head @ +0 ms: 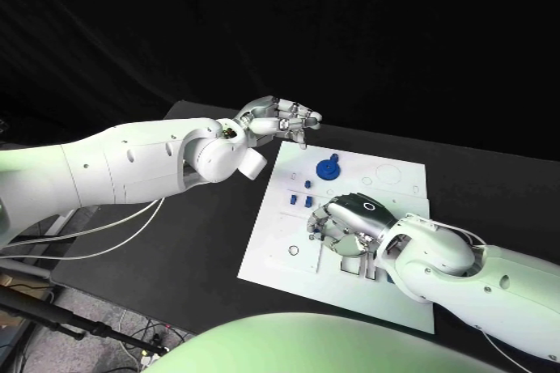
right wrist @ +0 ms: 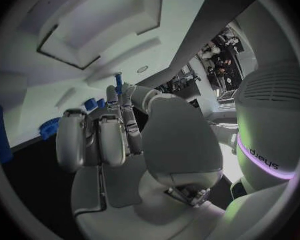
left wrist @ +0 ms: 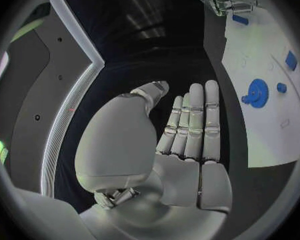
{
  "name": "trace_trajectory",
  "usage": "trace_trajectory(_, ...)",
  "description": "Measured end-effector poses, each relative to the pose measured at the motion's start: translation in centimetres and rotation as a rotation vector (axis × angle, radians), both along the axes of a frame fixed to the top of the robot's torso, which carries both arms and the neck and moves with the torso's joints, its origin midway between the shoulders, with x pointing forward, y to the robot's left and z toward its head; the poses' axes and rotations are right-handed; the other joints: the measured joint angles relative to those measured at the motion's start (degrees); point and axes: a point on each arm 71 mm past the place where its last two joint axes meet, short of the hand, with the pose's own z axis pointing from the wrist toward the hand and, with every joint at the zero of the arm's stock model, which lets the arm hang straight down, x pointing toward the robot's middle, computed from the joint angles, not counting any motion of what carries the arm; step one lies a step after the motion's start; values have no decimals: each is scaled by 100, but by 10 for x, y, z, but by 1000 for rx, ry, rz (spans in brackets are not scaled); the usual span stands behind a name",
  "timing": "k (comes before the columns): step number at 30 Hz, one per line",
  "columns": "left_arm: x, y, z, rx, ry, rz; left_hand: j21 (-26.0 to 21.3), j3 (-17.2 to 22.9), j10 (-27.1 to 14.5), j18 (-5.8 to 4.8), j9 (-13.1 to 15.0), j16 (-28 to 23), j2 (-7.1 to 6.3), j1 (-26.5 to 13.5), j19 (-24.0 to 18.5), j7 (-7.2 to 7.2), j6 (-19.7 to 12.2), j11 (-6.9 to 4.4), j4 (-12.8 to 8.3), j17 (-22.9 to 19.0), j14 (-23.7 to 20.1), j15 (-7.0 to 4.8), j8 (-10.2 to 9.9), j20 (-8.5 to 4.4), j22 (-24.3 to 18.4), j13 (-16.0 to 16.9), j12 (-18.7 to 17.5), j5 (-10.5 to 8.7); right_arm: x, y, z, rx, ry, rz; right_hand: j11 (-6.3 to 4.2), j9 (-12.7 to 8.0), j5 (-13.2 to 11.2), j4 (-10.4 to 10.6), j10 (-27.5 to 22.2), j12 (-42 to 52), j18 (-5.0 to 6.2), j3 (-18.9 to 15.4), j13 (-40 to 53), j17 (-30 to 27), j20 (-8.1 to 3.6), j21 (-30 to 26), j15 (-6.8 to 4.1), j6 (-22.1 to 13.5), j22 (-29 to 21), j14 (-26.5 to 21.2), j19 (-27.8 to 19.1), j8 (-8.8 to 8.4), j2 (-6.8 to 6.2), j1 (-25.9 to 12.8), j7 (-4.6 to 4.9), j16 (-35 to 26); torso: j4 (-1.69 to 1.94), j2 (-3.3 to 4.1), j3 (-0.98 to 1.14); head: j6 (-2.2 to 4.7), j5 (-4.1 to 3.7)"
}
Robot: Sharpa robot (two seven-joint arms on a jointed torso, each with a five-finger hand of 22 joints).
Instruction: Assemble the parts on the task board
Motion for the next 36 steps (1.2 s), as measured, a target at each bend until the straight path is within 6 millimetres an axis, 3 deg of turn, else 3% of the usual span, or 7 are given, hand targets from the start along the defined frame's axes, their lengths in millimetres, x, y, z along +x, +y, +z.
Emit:
trace_trajectory(13, 0, -1, 0, 0, 0, -2, 0, 0, -20, 0, 0, 0, 23, 23, 0, 0, 0, 20, 0, 0, 0, 0, 0, 0, 0, -6, 0, 0, 0, 1, 1, 6, -16, 2, 1, 0, -1, 0, 1, 0, 0, 0, 0, 7, 0, 0, 0, 0, -1, 0, 0, 0, 0, 0, 0, 0, -7, -1, 9, 0, -4)
trace_trajectory(36, 0, -1, 0, 1, 2, -3, 0, 0, -40, 0, 0, 0, 23, 23, 0, 0, 0, -1, 0, 1, 0, 0, 0, 0, 1, -11, 0, 0, 0, 6, -2, 2, -13, 9, 10, -1, 26, -15, 10, -35, 0, -15, 0, 5, 0, 32, 0, -18, 3, 0, 0, 0, 0, 0, 18, 0, 2, -2, 2, -1, 7)
